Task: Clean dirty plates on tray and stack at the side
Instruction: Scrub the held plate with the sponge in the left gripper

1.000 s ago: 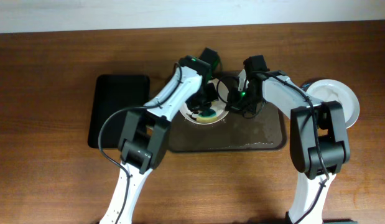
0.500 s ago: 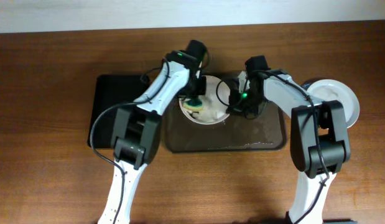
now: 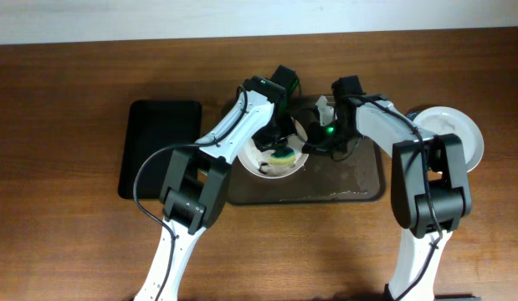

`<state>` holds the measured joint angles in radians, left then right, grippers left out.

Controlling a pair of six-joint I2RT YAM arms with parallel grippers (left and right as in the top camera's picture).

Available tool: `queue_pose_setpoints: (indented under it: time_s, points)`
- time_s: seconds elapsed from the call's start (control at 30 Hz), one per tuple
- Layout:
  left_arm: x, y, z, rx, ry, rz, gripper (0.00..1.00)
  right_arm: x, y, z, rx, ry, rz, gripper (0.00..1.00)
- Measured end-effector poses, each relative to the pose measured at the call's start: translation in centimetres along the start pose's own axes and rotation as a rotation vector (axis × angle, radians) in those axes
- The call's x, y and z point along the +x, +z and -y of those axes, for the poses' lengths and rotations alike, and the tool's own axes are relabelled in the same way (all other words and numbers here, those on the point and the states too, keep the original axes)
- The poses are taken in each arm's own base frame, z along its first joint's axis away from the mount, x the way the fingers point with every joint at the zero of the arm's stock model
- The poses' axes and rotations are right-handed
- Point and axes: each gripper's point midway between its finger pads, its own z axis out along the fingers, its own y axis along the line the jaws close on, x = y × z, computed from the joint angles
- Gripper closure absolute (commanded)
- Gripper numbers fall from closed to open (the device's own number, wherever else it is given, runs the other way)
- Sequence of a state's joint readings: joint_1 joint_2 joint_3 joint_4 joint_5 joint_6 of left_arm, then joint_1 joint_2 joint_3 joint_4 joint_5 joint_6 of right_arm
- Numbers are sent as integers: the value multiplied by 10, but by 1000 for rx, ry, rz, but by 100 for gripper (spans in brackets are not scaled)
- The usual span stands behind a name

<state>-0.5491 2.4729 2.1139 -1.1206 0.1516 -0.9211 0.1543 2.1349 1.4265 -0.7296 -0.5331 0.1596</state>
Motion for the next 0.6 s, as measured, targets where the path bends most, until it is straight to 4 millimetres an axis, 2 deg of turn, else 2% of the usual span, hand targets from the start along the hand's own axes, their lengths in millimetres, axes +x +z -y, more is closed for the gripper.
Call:
queue_pose_setpoints:
  time_s: [0.07, 0.17, 0.3, 0.37, 0.43, 0.5, 0.57, 0.6]
  points:
    - [-12, -1, -3, -20, -112, 67, 100, -6, 2, -3, -6, 3, 24, 96]
    - [-13, -4, -13, -69, -196, 90, 100, -10, 5, -7, -22, 12, 35, 96]
    - [3, -14, -68, -298, -245, 37, 100, 1, 12, -21, -59, -11, -6, 96]
    - [0, -17, -81, -333, -203, 9, 100, 2, 13, -22, -61, -11, -7, 96]
    - [-9, -19, -79, -333, -92, 11, 100, 1, 12, -21, -61, -4, -5, 96]
    - [-37, -24, -69, -295, 75, 64, 100, -6, 7, -12, -62, 27, 20, 96]
    - [-60, -33, -52, -226, 251, 107, 100, -20, -10, 17, -73, 105, 73, 96]
    - [-69, -44, -33, -150, 376, 132, 100, -24, -17, 29, -76, 136, 89, 96]
